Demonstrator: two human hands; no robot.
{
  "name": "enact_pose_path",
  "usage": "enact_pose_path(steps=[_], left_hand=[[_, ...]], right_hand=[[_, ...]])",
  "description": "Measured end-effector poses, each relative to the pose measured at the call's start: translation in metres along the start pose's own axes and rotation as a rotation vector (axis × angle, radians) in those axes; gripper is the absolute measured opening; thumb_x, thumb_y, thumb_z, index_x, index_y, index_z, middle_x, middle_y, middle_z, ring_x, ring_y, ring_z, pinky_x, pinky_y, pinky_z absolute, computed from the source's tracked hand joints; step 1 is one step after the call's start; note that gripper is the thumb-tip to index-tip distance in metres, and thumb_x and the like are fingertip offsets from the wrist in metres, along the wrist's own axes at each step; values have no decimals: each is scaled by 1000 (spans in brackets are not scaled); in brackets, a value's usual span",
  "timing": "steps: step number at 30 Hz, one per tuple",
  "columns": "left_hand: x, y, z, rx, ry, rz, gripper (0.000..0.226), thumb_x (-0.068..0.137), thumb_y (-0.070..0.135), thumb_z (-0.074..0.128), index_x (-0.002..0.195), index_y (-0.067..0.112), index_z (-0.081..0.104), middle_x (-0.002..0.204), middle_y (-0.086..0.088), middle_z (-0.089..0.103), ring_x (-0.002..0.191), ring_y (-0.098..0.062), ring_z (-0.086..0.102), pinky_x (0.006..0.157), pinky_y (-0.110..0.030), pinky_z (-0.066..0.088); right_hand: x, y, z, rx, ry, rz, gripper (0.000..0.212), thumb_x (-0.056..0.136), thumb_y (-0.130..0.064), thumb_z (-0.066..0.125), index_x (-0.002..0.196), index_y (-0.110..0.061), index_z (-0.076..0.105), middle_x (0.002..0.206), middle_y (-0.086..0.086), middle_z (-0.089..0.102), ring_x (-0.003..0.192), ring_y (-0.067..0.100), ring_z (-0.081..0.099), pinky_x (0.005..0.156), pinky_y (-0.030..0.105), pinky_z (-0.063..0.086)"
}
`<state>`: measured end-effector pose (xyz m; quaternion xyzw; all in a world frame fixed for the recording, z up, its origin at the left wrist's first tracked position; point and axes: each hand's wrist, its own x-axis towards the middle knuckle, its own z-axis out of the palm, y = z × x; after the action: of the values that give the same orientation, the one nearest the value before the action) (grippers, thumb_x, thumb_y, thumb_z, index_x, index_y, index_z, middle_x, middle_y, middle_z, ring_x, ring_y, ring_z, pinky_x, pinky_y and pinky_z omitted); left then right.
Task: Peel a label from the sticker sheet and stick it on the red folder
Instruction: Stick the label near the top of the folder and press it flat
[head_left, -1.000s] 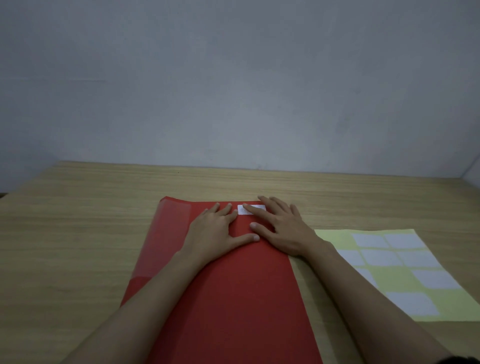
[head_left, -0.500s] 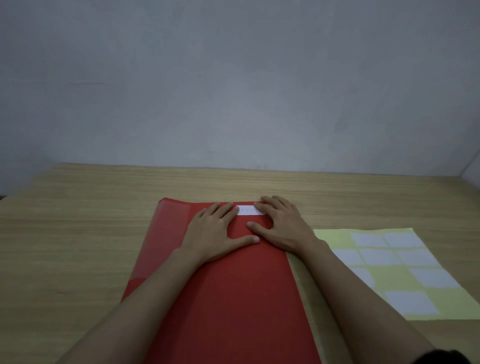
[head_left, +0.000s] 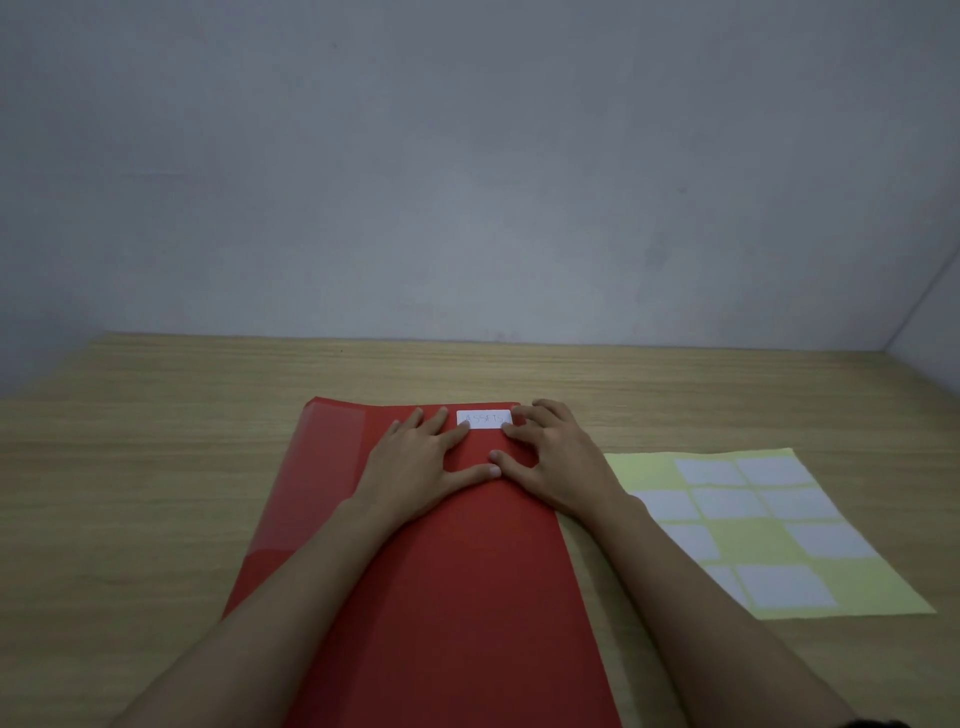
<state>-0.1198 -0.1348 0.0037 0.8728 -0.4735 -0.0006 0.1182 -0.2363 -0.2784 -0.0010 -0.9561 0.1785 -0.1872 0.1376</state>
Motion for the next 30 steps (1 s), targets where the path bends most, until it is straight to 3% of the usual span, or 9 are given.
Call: enact_pose_path(steps=[4, 6, 9, 13, 16, 20, 24, 30], left_hand=[[0, -2, 0, -38, -30, -1, 99, 54, 87, 14, 139, 40, 31, 157, -3, 21, 145, -25, 12, 117, -45, 13], [-1, -4, 2, -73, -61, 2, 101, 51, 90, 16, 140, 43, 26, 158, -1, 14, 146, -23, 6, 118, -44, 8], [-5, -7, 2, -83, -142, 14, 111, 44, 97, 12, 143, 46, 11, 159, 5, -1, 146, -17, -6, 119, -42, -1], [-16, -5, -2, -58, -182, 21, 117, 42, 97, 4, 145, 40, 1, 158, 11, -8, 145, -9, -10, 118, -41, -5], [-30, -1, -4, -67, -168, -3, 108, 54, 92, 7, 146, 36, 3, 158, 12, -5, 145, -8, -7, 119, -40, -3], [-48, 7, -5, -32, -108, -51, 68, 91, 58, 26, 147, 25, 11, 159, 4, 3, 146, -12, 1, 119, -38, 3], [-72, 16, -5, -53, -4, -76, 53, 97, 38, 30, 144, 14, 26, 157, -5, 19, 145, -19, 15, 117, -37, 13], [-97, 36, 2, -195, 205, -146, 40, 94, 26, 45, 129, 8, 52, 141, -12, 48, 131, -25, 42, 109, -33, 30]], right_hand=[[-1, -2, -2, 16, -19, -12, 67, 75, -64, 32, 121, -25, 61, 137, -2, 52, 132, 19, 35, 107, 41, 36], [-3, -2, -2, 22, -48, -15, 59, 81, -60, 37, 125, -27, 58, 141, -1, 48, 134, 20, 32, 111, 41, 30], [-8, 1, -4, 42, -123, 5, 50, 91, -48, 46, 136, -28, 46, 150, 0, 37, 140, 19, 24, 117, 36, 19], [-24, 5, -11, -22, -247, 33, 58, 95, -50, 33, 147, -25, 23, 159, -3, 19, 146, 13, 11, 121, 34, 7], [-42, 4, -17, -51, -298, 57, 61, 96, -50, 25, 149, -23, 13, 160, -6, 10, 147, 9, 2, 120, 33, 0], [-61, -4, -21, -52, -308, 65, 59, 97, -46, 23, 149, -20, 11, 161, -4, 8, 147, 10, 0, 121, 35, 0], [-79, -16, -25, -40, -286, 77, 55, 99, -39, 24, 148, -15, 17, 160, 1, 14, 147, 15, 7, 121, 35, 5], [-100, -19, -35, -60, -135, 19, 42, 99, -31, 31, 136, -14, 41, 147, 3, 42, 138, 16, 33, 119, 36, 8]])
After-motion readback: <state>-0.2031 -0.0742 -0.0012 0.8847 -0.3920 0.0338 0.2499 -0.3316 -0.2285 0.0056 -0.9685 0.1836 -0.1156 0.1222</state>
